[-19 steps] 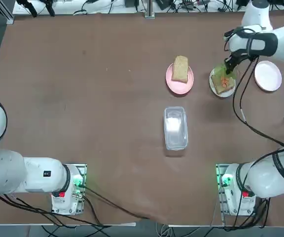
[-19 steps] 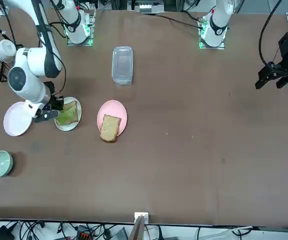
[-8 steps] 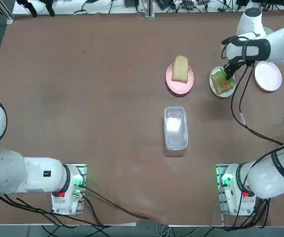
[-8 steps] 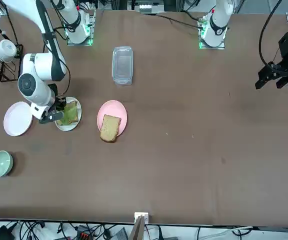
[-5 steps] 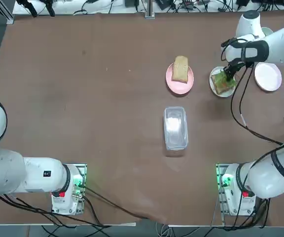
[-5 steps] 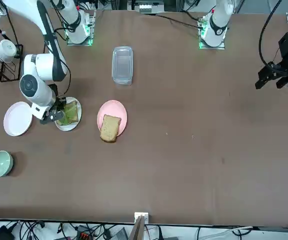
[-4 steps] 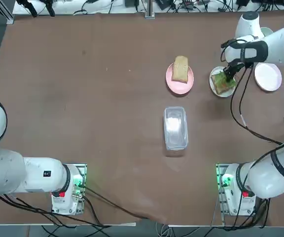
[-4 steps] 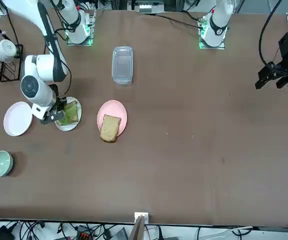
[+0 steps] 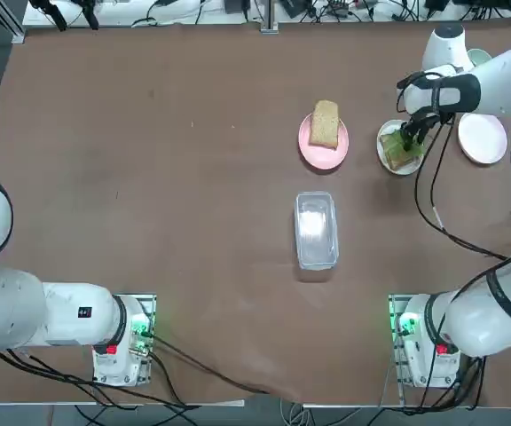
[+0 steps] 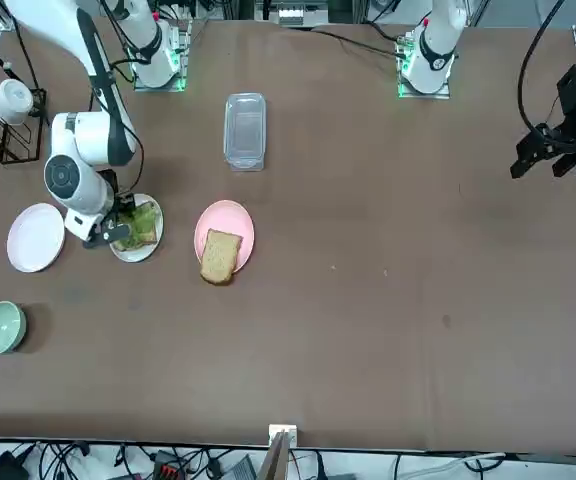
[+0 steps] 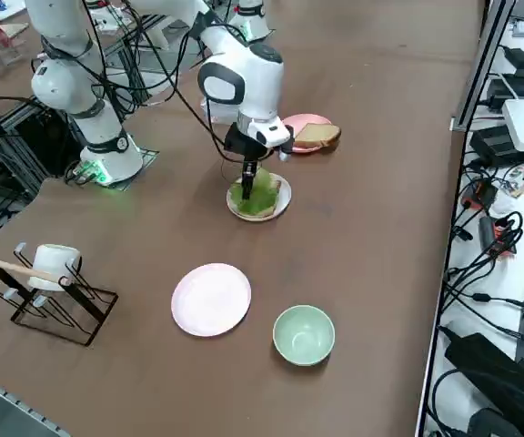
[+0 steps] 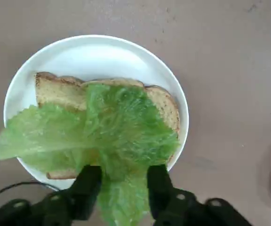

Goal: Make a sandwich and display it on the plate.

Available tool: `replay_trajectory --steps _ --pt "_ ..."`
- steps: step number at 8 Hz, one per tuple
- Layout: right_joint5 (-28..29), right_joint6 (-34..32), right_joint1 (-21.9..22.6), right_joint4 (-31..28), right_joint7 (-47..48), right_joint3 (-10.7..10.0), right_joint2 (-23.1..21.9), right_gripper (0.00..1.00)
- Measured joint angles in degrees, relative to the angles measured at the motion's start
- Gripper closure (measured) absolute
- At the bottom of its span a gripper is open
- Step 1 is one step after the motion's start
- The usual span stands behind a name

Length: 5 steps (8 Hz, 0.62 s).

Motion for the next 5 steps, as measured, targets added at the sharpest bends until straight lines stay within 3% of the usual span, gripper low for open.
replay_trajectory --steps 2,5 --pt "-0.06 -1.28 0.00 0.92 0.02 -0.30 -0.29 0.02" --pt "-0.19 -14.65 0.06 8.88 0.03 -0.68 -2.73 0.00"
